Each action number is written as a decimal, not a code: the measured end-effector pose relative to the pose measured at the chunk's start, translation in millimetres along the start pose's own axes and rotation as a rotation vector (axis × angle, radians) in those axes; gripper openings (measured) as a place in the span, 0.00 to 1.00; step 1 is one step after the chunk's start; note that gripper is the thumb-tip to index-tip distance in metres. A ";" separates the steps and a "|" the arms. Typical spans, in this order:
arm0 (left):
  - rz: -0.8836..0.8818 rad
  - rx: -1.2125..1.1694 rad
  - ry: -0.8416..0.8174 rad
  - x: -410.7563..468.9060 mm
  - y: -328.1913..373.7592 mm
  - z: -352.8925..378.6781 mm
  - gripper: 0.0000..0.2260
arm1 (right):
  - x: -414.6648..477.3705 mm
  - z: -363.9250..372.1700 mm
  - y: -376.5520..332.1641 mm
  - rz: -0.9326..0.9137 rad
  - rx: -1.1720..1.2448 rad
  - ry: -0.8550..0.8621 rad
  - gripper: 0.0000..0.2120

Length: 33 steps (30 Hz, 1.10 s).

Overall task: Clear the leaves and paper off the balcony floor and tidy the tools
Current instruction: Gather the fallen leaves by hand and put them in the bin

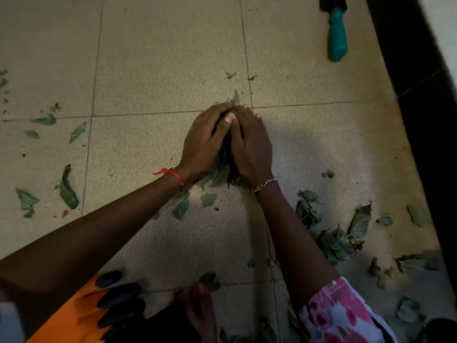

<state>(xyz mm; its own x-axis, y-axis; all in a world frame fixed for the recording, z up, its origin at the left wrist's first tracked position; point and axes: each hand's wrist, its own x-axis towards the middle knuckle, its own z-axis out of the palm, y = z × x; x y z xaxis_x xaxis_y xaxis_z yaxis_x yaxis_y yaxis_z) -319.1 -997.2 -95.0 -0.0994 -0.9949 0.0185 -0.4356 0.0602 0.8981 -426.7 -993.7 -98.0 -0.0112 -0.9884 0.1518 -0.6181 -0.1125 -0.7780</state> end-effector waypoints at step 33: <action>0.009 -0.062 -0.023 8.7 1.2 -13.5 0.21 | -18.3 0.9 -15.4 0.106 0.117 0.155 0.28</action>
<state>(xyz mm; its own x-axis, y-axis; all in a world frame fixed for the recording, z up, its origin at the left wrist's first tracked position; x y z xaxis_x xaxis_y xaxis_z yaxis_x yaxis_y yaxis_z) -308.4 -1006.8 -87.8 -0.1241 -0.9921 0.0168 -0.3787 0.0630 0.9234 -416.3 -974.0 -89.3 -0.1973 -0.9688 0.1501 -0.5121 -0.0288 -0.8584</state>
